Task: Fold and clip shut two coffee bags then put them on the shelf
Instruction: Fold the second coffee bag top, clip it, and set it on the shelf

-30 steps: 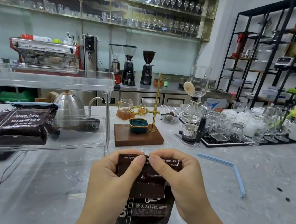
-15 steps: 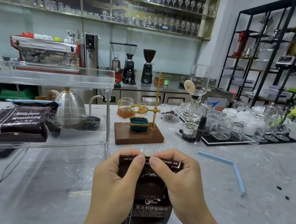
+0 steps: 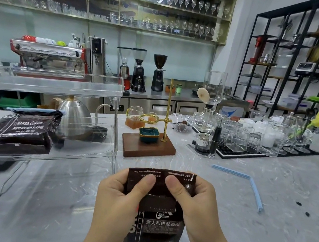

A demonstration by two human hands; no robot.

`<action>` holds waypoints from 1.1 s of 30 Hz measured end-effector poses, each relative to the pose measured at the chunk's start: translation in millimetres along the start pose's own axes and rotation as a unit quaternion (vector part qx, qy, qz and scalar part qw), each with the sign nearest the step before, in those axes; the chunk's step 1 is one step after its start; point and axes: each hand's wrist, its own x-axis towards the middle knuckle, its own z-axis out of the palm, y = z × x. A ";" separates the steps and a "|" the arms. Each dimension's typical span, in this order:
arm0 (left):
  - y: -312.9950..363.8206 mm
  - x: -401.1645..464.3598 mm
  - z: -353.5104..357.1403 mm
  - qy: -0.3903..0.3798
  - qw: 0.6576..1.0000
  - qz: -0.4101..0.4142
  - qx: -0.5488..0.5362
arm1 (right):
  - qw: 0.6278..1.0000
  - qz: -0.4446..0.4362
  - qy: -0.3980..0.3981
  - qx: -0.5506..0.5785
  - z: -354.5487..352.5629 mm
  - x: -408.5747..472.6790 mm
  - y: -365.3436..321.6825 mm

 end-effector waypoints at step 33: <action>7.2 21.7 18.3 -0.136 0.984 -0.094 0.065 | 0.997 -0.052 0.035 -0.035 -24.8 11.6 8.9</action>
